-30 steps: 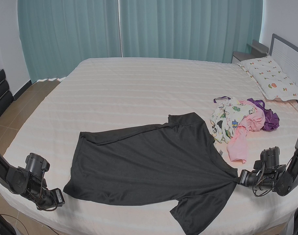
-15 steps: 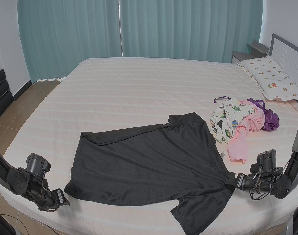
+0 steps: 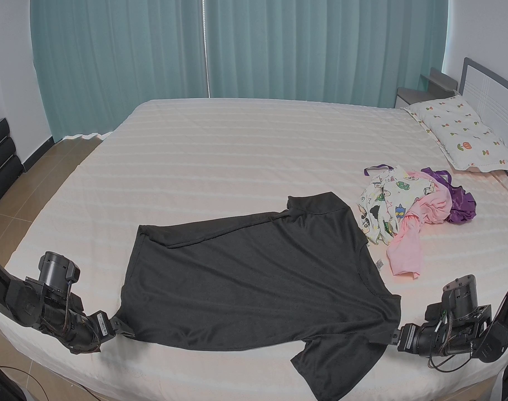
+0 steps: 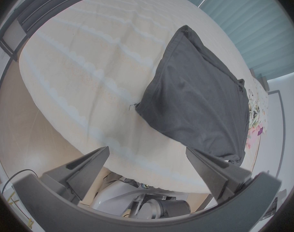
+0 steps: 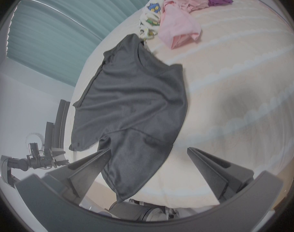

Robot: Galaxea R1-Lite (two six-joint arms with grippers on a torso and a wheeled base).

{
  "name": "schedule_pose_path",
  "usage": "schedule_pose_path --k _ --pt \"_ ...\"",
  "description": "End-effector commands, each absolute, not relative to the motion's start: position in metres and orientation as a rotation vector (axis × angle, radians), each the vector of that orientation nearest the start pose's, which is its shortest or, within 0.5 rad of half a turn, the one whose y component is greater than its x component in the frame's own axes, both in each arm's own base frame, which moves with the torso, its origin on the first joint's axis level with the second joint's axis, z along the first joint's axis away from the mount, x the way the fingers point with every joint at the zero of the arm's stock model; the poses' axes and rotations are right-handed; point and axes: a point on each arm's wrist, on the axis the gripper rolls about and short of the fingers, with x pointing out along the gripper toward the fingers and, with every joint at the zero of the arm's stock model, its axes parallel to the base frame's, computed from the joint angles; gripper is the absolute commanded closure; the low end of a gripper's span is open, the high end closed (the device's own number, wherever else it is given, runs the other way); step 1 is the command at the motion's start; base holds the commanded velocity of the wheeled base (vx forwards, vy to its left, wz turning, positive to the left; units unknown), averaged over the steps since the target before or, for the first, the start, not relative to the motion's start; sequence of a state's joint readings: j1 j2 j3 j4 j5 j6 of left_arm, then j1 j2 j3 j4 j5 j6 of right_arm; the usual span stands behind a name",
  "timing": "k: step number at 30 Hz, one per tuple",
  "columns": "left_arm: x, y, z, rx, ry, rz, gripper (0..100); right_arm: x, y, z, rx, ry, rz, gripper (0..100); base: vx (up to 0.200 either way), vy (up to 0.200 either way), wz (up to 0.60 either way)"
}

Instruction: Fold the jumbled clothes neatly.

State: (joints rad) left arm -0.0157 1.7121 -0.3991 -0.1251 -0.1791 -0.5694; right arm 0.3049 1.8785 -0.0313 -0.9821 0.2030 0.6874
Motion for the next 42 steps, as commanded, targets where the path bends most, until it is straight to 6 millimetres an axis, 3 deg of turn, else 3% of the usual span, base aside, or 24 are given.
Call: schedule_pose_path --k 1,6,17,18,25,34,42 --pt "0.205 -0.006 0.057 -0.65 1.159 0.184 0 0.16 0.072 0.008 0.566 1.097 0.172 0 0.0 0.0 0.0" --pt "0.211 -0.006 0.048 -0.656 1.15 0.199 0 0.155 0.092 -0.002 0.51 1.12 0.175 0 0.0 0.0 0.0" --pt "0.22 -0.006 0.03 -0.64 1.174 0.241 0 0.159 0.107 -0.02 0.505 1.114 0.178 0 0.0 0.0 0.0" --pt "0.22 -0.006 0.029 -0.639 1.179 0.243 0 0.16 0.107 -0.021 0.503 1.119 0.175 100 0.0 0.0 0.0" --pt "0.223 -0.008 0.025 -0.658 1.178 0.251 0 0.159 0.106 -0.022 0.505 1.124 0.168 100 0.0 0.0 0.0" --pt "0.235 -0.014 0.016 -0.729 1.12 0.265 0 0.152 0.099 -0.009 0.486 1.121 0.136 100 0.0 0.0 0.0" --pt "0.236 -0.02 0.005 -0.687 1.144 0.292 0 0.144 0.077 -0.005 0.355 1.192 0.068 100 0.0 0.0 0.0"
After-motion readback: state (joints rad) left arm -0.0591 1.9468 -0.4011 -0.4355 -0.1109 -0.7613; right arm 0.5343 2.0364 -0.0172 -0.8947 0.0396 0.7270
